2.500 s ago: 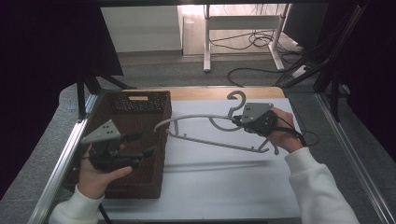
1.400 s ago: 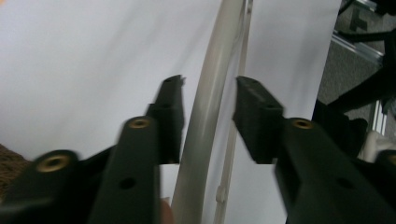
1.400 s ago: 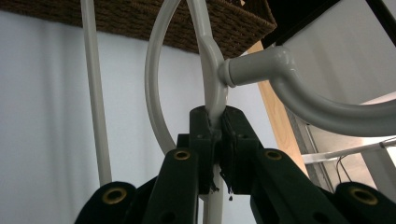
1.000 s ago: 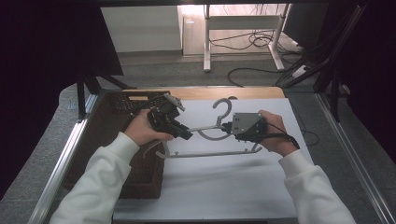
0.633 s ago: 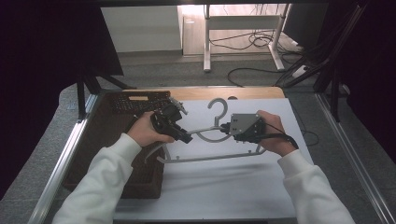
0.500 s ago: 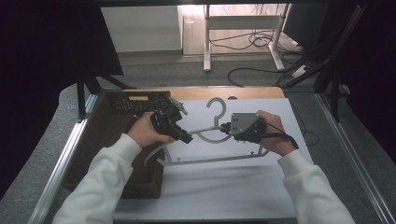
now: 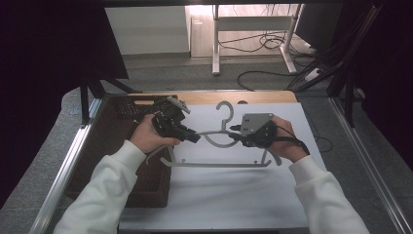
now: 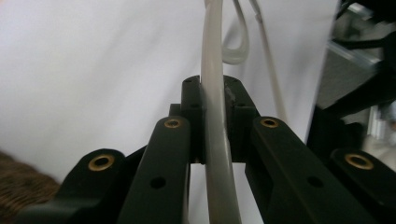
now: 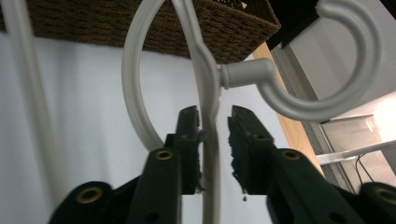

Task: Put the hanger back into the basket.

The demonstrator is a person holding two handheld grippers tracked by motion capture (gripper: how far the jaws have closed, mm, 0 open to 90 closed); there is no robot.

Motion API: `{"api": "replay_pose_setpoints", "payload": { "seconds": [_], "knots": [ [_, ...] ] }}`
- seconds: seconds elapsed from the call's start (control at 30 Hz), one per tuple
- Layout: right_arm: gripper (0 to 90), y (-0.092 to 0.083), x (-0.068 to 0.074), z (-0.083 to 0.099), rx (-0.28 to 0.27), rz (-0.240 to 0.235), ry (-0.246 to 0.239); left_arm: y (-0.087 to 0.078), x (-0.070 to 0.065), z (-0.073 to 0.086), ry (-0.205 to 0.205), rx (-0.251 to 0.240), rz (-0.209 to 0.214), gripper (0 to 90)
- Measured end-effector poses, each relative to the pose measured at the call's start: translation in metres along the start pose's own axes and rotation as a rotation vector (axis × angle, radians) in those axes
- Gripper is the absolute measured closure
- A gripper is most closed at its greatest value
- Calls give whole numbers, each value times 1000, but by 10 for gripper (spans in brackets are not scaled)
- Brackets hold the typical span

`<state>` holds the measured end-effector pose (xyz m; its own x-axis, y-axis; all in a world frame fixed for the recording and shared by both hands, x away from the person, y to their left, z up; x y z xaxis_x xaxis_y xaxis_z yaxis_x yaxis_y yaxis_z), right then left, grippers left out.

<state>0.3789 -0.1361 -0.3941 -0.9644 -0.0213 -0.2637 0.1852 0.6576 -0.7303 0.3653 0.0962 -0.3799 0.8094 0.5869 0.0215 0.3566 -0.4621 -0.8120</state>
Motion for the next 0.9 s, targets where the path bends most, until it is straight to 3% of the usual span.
{"api": "replay_pose_setpoints", "payload": {
  "seconds": [0.13, 0.27, 0.37, 0.53, 0.7, 0.8, 0.9],
  "knots": [
    [602, -3, -1, 0, -28, 25, 27, -7, 4, 1, -33, -43, -6, 819],
    [550, -14, 1, -3, -91, 81, 62, -15, 5, 2, -26, -54, -26, 819],
    [549, -27, 7, -7, -172, 78, 104, -23, 7, 5, -28, -68, -46, 819],
    [518, -40, 27, -6, -235, 74, 129, -39, 13, 15, -60, -105, -104, 819],
    [492, -40, 45, 9, -227, 82, 191, -58, 19, 28, -102, -155, -176, 818],
    [470, -34, 49, 24, -204, 88, 254, -70, 24, 39, -122, -178, -206, 818],
    [455, -30, 51, 40, -180, 115, 348, -80, 28, 49, -146, -197, -231, 818]
  ]
}}
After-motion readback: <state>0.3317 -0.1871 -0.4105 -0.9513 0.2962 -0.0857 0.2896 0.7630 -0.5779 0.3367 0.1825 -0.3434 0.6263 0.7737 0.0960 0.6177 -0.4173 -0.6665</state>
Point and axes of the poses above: each handheld gripper's, and its own axes: y roughly forward along the jaws, z roughly out of its underside, x roughly to its left, the point moved 4 cm from there along y, roughly forward along the jaws, and after that the axes turned 15 degrees about -z, right-handed, at the moved point
